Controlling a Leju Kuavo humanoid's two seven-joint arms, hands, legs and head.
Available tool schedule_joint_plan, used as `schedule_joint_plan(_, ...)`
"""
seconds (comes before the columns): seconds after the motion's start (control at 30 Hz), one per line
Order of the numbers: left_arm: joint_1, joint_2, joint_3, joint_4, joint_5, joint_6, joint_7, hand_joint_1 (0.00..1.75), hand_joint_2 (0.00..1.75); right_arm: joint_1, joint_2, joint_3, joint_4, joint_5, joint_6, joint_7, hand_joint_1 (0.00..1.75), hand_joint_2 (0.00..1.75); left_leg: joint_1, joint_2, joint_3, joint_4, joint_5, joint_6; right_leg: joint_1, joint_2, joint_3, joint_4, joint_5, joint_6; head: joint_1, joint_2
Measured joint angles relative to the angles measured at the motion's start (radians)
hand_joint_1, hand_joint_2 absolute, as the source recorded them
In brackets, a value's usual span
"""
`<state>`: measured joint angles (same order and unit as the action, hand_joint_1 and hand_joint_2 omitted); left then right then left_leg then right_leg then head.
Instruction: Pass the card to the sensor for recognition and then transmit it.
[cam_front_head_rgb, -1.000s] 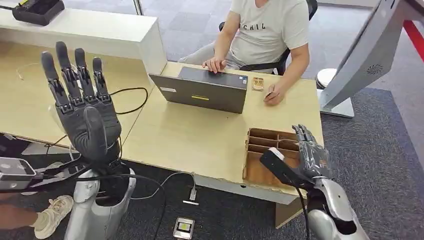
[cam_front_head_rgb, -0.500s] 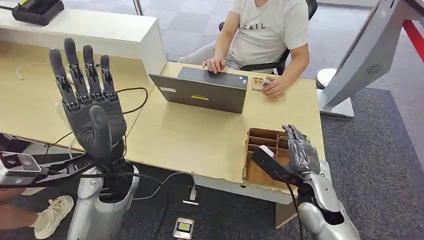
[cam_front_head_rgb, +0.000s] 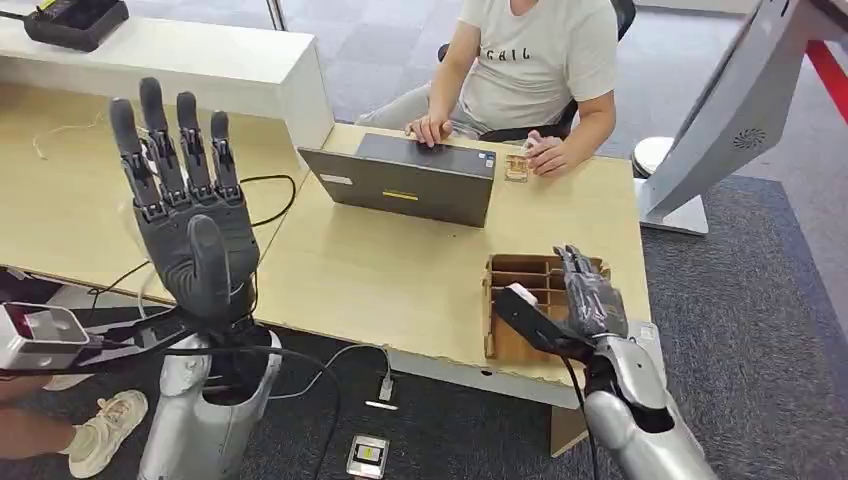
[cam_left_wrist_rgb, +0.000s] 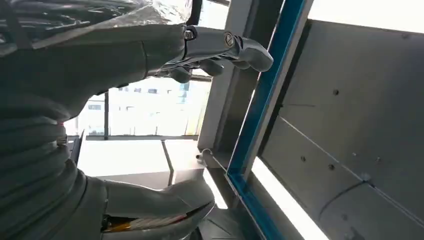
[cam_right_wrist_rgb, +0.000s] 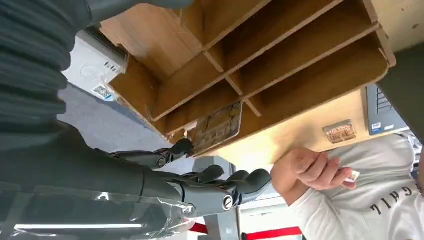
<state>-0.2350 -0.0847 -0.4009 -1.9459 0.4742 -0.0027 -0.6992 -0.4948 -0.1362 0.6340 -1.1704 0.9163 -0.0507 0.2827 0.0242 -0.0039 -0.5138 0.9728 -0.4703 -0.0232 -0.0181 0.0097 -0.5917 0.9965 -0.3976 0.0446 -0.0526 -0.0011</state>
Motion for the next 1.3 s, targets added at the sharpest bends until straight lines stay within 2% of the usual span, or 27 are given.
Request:
schedule_joint_plan(0.77,0.0,-0.004,0.002,0.002,-0.014,0.018,0.0,0.0,1.75,-0.018,-0.015,-0.003,0.014,0.026,-0.042,0.045,0.0,1.75,0.0,0.0,0.0,0.0,0.0,0.0,0.0,0.0,0.0,0.0,0.0,0.0,0.0,0.0)
schedule_joint_plan(0.8,0.004,-0.004,0.004,0.002,-0.018,0.021,0.0,0.0,1.75,-0.018,-0.029,-0.016,-0.005,0.052,-0.06,0.07,0.0,1.75,0.0,0.0,0.0,0.0,0.0,0.0,0.0,0.0,0.0,0.0,0.0,0.0,0.0,0.0)
schedule_joint_plan(0.87,0.02,-0.003,0.007,0.001,-0.015,0.021,0.0,0.0,1.75,-0.018,-0.094,-0.056,-0.11,0.106,-0.038,0.136,0.0,1.75,-0.001,0.0,0.0,0.0,0.0,0.0,-0.001,0.0,0.0,0.0,0.0,0.0,0.0,0.0)
schedule_joint_plan(0.93,0.022,-0.003,0.008,0.001,-0.01,0.021,0.0,0.0,1.75,-0.016,-0.108,-0.064,-0.134,0.111,-0.034,0.145,0.0,1.75,-0.001,0.0,0.0,0.0,0.0,0.0,-0.001,0.0,0.0,0.0,0.0,0.0,0.0,0.0)
schedule_joint_plan(1.1,0.021,-0.002,0.009,0.001,0.002,0.032,0.0,0.0,1.75,-0.004,-0.131,-0.076,-0.178,0.113,-0.031,0.146,0.0,1.75,-0.001,0.0,0.0,0.0,0.0,0.0,-0.001,0.0,0.0,0.0,0.0,0.0,0.0,0.0)
schedule_joint_plan(1.3,0.018,0.0,0.005,0.002,0.014,0.037,0.0,0.0,1.75,-0.001,-0.128,-0.072,-0.179,0.102,-0.018,0.117,0.0,1.75,0.0,0.0,0.0,0.0,0.0,0.0,0.0,0.0,0.0,0.0,0.0,0.0,0.0,0.0)
